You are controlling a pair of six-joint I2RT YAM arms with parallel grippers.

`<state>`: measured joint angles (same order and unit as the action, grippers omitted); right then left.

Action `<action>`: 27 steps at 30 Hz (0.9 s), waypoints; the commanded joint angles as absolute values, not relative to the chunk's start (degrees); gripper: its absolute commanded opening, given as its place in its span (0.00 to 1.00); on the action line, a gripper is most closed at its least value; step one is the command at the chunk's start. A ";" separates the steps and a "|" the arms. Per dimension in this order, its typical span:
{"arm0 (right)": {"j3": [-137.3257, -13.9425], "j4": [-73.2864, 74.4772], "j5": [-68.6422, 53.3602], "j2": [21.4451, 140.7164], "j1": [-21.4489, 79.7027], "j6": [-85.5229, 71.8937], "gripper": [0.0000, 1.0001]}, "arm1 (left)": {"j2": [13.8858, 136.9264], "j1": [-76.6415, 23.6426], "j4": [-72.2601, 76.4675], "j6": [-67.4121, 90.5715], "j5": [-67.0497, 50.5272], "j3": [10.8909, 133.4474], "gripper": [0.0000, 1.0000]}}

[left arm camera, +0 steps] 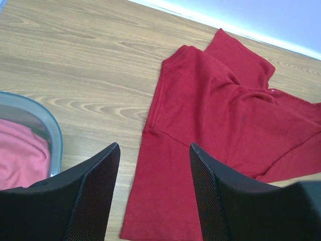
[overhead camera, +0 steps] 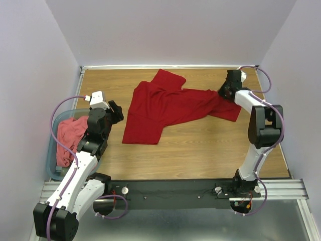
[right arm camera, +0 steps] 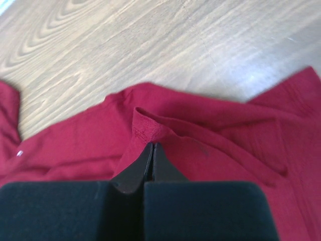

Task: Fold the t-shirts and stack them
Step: Flatten the tshirt out

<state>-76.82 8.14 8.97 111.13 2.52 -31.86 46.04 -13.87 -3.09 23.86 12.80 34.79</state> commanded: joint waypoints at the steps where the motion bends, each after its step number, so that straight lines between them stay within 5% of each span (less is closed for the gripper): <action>1: -72.78 9.58 10.63 103.90 2.20 -31.82 0.00 | 45.44 -13.45 -3.43 24.08 12.48 34.45 0.66; 21: -36.13 27.05 -1.82 62.94 2.11 -43.14 0.00 | 44.03 -13.53 -3.34 24.26 11.51 34.19 0.66; 26: -32.78 34.79 2.44 53.37 2.11 -48.94 0.01 | 43.68 -13.45 -3.43 24.26 11.95 34.01 0.66; 27: -32.44 37.24 5.94 50.57 1.94 -51.39 0.07 | 43.68 -13.53 -3.43 24.26 11.78 34.10 0.66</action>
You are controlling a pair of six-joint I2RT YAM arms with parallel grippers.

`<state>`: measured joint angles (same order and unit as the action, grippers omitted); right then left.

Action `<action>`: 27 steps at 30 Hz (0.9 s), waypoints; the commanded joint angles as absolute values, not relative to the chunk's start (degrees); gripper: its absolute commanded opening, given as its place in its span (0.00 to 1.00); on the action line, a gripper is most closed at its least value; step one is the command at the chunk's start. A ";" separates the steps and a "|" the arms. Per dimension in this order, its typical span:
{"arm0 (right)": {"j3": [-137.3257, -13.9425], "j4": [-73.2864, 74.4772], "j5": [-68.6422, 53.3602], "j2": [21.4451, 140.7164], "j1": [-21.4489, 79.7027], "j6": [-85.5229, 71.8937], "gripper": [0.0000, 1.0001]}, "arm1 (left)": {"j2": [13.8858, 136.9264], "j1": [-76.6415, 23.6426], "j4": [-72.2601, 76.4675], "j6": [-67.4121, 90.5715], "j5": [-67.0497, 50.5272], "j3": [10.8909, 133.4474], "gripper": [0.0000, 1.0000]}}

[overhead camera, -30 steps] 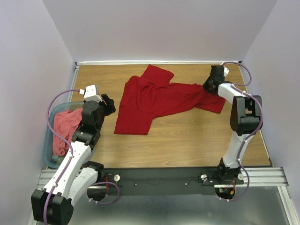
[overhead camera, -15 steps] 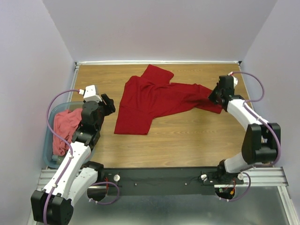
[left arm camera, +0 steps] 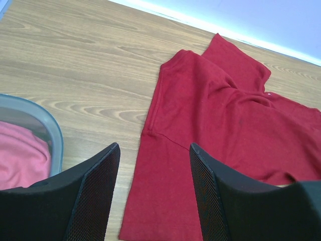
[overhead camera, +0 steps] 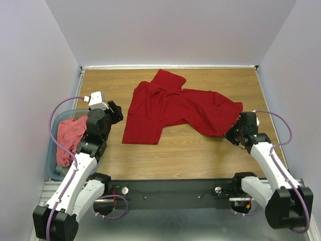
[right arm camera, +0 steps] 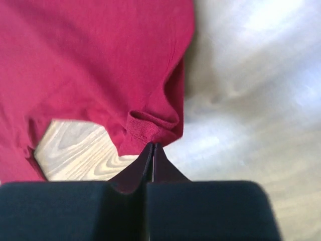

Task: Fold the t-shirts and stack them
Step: Flatten the tshirt out

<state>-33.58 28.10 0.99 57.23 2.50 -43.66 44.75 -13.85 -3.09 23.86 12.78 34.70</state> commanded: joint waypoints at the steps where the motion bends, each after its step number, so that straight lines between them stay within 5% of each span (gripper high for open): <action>1: -32.26 38.31 7.89 49.32 2.02 -52.63 0.09 | 43.77 -13.54 -3.43 24.26 11.78 34.01 0.66; 12: -36.54 41.07 31.46 47.45 1.85 -61.28 0.26 | 45.26 -13.54 -3.25 23.99 10.99 33.84 0.66; 19: -44.64 27.78 7.07 65.11 1.85 -36.75 0.24 | 54.39 -13.62 -2.37 23.64 3.72 37.25 0.66; 27: -44.21 16.45 3.08 77.68 1.06 -34.54 0.20 | 75.30 -15.03 -3.69 24.43 -4.48 46.57 0.59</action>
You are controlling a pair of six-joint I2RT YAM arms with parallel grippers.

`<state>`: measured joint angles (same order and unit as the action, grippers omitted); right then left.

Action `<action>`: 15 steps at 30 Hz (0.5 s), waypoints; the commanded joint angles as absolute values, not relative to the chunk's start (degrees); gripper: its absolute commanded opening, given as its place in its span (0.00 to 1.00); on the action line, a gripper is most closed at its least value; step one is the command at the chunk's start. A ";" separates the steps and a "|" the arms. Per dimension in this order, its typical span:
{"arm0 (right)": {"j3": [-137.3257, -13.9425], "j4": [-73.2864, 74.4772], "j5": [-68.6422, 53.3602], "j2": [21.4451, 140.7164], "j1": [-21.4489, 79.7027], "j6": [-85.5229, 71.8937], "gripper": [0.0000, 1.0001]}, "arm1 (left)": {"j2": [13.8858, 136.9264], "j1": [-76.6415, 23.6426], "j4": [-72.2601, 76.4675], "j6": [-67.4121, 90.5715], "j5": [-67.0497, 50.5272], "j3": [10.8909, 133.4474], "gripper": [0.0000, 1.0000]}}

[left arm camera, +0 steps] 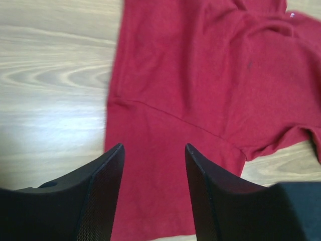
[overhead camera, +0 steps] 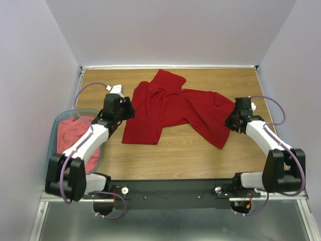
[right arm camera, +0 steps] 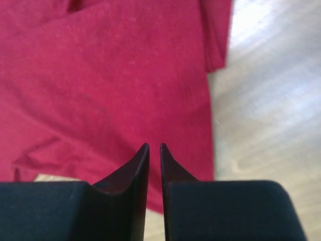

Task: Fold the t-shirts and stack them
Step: Flatten the tshirt out

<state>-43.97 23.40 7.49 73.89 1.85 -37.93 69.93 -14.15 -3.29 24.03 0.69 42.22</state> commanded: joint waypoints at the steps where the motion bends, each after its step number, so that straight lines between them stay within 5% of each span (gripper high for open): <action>1: -44.30 15.74 2.73 78.91 0.79 -34.45 0.20 | 77.24 -15.38 -3.78 24.43 -4.31 47.80 0.59; 15: -45.09 6.86 -3.08 95.69 -8.61 -35.68 0.16 | 105.36 -16.96 -6.15 24.43 -1.58 62.40 0.34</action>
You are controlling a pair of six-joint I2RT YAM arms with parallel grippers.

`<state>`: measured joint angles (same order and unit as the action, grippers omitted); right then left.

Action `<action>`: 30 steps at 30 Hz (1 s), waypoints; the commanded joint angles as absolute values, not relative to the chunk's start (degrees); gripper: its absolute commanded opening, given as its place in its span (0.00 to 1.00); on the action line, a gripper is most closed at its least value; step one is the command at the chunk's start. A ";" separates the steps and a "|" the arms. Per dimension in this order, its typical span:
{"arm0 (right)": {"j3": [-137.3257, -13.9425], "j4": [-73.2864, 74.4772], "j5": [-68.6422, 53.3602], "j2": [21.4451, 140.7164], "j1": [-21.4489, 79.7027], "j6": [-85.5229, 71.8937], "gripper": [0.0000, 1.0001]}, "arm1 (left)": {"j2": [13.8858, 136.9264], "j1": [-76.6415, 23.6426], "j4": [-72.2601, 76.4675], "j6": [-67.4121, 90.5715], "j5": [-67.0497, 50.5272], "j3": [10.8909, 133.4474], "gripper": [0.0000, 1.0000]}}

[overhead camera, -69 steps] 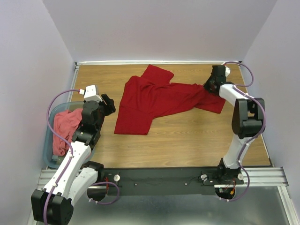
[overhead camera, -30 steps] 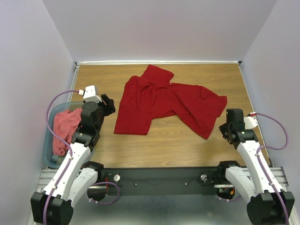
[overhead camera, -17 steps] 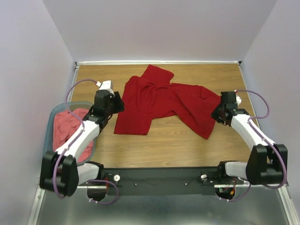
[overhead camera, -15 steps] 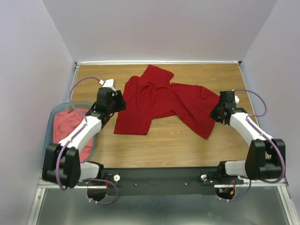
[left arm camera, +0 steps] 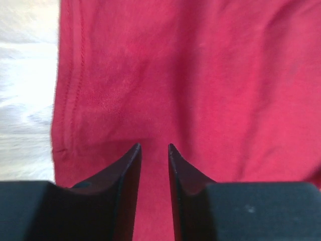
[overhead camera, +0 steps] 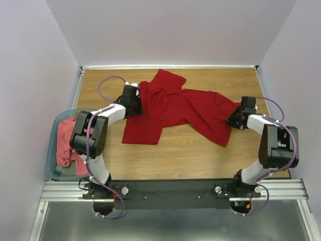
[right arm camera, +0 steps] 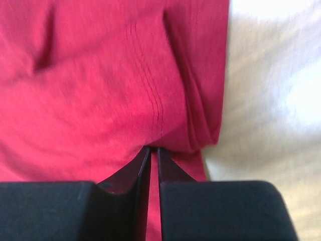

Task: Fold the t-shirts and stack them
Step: Flatten the tshirt out

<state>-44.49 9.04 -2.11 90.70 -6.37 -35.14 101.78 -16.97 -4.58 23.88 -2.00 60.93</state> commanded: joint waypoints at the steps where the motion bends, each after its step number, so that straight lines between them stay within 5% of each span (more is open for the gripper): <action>1: -45.70 6.86 -2.21 96.58 -10.01 -36.29 0.16 | 105.99 -16.53 -6.24 24.61 -1.67 62.58 0.30; 9: -54.47 6.68 -2.37 109.32 -16.26 -38.32 0.10 | 107.23 -14.51 -5.89 24.52 -0.53 62.31 0.25; 17: -65.65 8.61 -9.22 116.29 -16.96 -34.46 0.11 | 106.53 -13.36 -5.89 25.22 -1.06 62.84 0.30; 19: -64.78 9.05 -10.54 112.53 -16.79 -32.45 0.18 | 103.55 -13.36 -5.80 25.84 -0.53 62.14 0.48; 23: -62.23 12.47 -9.41 103.82 -15.56 -29.19 0.36 | 96.08 -13.88 -6.24 26.19 2.00 59.77 0.66; 30: -54.94 20.02 -2.56 89.13 -7.48 -25.23 0.61 | 81.93 -18.27 -15.20 27.25 11.33 52.48 0.73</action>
<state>-57.80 13.43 -7.27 94.41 -11.79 -29.17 86.56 -15.64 -8.86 26.46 4.47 56.10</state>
